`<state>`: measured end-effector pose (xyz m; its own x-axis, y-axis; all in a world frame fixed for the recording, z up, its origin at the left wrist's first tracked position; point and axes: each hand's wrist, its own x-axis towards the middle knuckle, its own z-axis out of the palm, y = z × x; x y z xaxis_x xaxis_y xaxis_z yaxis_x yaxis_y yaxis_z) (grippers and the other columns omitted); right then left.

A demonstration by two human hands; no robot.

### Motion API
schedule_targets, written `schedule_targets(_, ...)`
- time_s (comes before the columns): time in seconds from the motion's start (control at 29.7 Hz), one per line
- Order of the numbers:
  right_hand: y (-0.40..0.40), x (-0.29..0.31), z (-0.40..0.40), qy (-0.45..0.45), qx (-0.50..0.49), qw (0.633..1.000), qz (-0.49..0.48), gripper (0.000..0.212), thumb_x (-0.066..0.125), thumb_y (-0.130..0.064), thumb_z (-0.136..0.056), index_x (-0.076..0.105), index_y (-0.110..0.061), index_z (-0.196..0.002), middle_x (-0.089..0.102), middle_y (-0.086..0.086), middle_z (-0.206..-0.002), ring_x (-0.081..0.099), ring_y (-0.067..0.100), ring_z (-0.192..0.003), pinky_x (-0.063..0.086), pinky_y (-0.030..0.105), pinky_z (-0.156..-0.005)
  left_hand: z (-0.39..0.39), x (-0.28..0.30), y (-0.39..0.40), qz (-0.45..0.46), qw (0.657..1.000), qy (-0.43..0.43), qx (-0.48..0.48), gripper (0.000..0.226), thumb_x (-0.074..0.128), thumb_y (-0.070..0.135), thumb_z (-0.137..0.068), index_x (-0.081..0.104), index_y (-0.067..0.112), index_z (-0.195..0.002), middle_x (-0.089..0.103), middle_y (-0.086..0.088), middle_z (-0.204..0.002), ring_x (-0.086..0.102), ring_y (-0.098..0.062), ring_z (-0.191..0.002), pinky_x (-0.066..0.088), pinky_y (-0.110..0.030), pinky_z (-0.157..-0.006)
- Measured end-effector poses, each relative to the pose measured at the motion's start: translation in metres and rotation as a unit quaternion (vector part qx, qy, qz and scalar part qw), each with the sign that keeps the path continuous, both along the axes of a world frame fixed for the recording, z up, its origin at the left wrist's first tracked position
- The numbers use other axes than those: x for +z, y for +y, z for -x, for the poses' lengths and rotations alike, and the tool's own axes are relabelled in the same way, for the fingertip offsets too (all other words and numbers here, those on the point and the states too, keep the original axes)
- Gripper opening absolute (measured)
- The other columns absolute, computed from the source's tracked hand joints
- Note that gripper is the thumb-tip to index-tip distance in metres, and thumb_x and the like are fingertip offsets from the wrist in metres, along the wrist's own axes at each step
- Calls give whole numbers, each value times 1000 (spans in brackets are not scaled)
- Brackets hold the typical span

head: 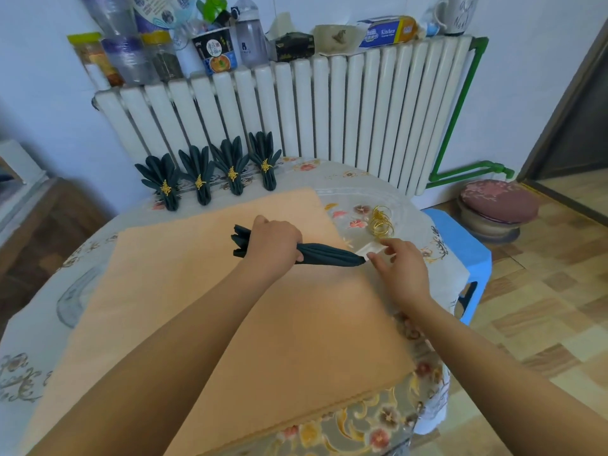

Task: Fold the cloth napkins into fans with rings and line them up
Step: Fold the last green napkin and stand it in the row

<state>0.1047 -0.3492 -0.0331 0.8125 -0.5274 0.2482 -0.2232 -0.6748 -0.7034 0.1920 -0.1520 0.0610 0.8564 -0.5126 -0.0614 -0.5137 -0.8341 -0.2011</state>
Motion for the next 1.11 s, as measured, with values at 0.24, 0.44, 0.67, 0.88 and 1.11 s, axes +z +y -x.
schedule_targets(0.24,-27,0,-35,55,-80,995,-31,66,71,-36,-81,43,-7,-133,44,12,-132,49,29,-116,42,39,-92,-27,-13,-21,26,1000,-6,1,22,54,36,-94,71,24,-98,66,3,-91,55,-20,-86,26,-31,-87)
schedule_targets(0.44,-27,0,-63,97,-81,990,55,65,70,-41,-79,46,-4,-127,46,13,-123,47,29,-114,42,38,-89,-38,-23,-26,39,999,4,4,23,54,38,-94,71,23,-97,66,3,-93,54,-19,-86,24,-31,-87)
schedule_targets(0.67,-28,-4,-64,114,-83,987,79,42,58,-32,-88,54,-5,-120,49,15,-116,48,32,-106,41,38,-83,-38,-24,-23,46,999,3,3,23,54,39,-94,71,23,-96,66,3,-93,55,-19,-87,26,-32,-89)
schedule_targets(0.88,-26,-4,-28,29,-71,997,-17,46,66,-38,-83,59,-17,-123,59,7,-111,53,26,-105,43,36,-85,-29,-18,-10,80,996,30,22,24,56,41,-93,72,26,-101,67,3,-96,53,-20,-93,25,-33,-95)
schedule_targets(1.11,-6,19,23,-22,98,971,-219,41,75,-25,-79,61,-26,-117,68,-8,-97,62,0,-89,46,6,-72,1,-2,15,114,990,70,36,22,59,40,-91,72,27,-105,67,4,-105,39,-20,-93,20,-34,-103)
